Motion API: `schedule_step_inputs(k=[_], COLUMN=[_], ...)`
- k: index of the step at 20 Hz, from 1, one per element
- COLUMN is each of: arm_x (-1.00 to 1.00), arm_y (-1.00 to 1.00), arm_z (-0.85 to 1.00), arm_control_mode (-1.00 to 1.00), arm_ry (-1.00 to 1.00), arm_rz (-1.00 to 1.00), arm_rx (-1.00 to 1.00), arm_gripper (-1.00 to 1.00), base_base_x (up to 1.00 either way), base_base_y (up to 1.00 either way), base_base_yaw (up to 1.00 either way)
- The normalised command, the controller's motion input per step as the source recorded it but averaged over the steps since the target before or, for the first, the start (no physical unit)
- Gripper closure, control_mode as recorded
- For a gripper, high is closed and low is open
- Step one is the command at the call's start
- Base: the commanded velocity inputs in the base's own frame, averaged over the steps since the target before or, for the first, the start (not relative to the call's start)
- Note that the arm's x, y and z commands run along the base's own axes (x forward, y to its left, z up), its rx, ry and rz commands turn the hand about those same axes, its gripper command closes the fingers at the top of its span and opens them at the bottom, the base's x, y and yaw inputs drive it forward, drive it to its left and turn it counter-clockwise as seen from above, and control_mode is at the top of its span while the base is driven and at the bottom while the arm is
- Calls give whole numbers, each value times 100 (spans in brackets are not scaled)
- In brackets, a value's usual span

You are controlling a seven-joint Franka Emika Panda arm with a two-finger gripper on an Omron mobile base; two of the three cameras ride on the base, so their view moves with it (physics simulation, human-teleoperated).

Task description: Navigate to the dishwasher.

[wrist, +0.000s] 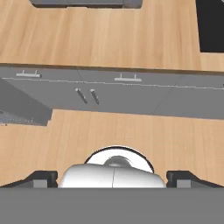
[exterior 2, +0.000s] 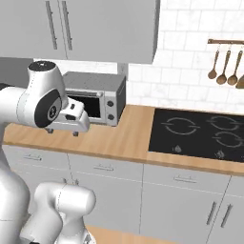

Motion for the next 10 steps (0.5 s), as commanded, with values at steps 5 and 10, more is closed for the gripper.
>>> schedule_step_inputs(k=[5, 10], arm_x=[0, 0], arm_y=[0, 0], arm_z=[0, 0], arm_control_mode=[100, 100], arm_ry=[0, 0], arm_rz=[0, 0], arm_rx=[0, 0], arm_gripper=[-100, -100], base_base_x=[-100, -28], base_base_y=[0, 6], base_base_yaw=[0, -17])
